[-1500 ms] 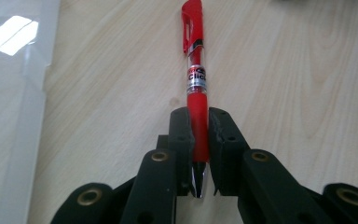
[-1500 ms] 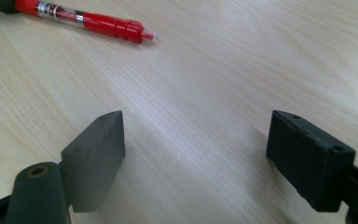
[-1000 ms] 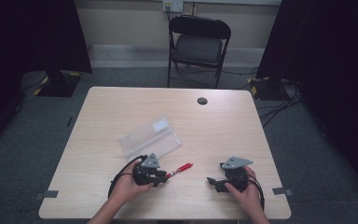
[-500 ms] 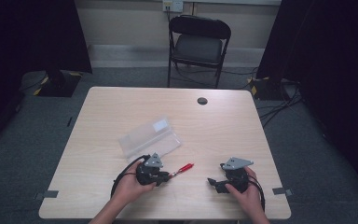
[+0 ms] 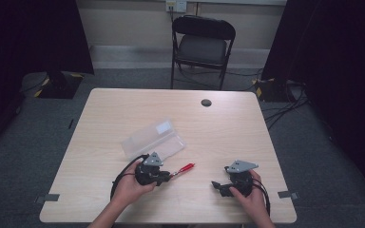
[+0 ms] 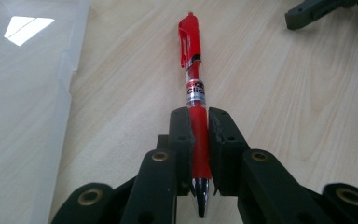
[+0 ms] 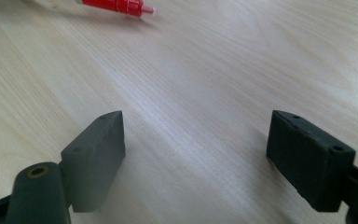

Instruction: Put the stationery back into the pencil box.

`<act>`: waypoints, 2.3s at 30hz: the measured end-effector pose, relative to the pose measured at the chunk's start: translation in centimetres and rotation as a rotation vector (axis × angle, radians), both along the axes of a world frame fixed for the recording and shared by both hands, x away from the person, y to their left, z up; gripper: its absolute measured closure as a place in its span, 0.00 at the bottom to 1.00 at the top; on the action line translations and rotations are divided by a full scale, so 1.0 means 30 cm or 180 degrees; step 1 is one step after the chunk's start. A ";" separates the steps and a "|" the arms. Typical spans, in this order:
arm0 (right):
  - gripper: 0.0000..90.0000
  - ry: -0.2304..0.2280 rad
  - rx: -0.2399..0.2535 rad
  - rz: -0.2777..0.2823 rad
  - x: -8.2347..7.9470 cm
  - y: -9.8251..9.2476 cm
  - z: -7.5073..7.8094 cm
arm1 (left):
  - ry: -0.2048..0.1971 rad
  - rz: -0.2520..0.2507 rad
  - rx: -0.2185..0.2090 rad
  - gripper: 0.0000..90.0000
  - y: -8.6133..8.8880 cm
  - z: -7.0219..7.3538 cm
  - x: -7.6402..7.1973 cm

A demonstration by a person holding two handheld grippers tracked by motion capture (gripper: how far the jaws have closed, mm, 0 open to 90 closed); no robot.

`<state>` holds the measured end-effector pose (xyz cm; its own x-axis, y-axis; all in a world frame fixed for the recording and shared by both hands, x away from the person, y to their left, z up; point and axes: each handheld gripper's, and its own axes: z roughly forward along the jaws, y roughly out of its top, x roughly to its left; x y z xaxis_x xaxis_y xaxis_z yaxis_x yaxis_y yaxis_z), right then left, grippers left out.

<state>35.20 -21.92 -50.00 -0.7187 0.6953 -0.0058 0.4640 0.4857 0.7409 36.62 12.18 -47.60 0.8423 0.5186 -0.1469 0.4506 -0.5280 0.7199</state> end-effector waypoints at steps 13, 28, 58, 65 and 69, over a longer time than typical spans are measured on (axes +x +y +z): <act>0.21 -0.0002 0.0002 -0.0001 0.000 0.000 0.000 | -0.0038 0.0097 -0.0065 0.90 0.036 0.045 0.017; 0.21 0.0007 0.0007 0.0006 0.000 0.000 0.000 | -0.0089 0.0229 -0.0158 0.90 0.084 0.105 0.034; 0.21 0.0007 0.0006 0.0007 0.001 0.000 0.000 | -0.0152 0.0451 -0.0245 0.90 0.108 0.133 0.137; 0.21 0.0007 0.0006 0.0008 0.001 0.000 0.000 | -0.0106 0.0499 -0.0249 0.90 0.129 0.111 0.164; 0.21 0.0006 0.0006 0.0009 0.001 0.000 0.000 | -0.0103 0.0538 -0.0220 0.90 0.132 0.101 0.171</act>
<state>35.22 -21.93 -50.00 -0.7206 0.6933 -0.0031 0.4639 0.4855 0.7410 41.76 16.15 -44.56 0.7490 0.6427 -0.1613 0.5046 -0.3954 0.7674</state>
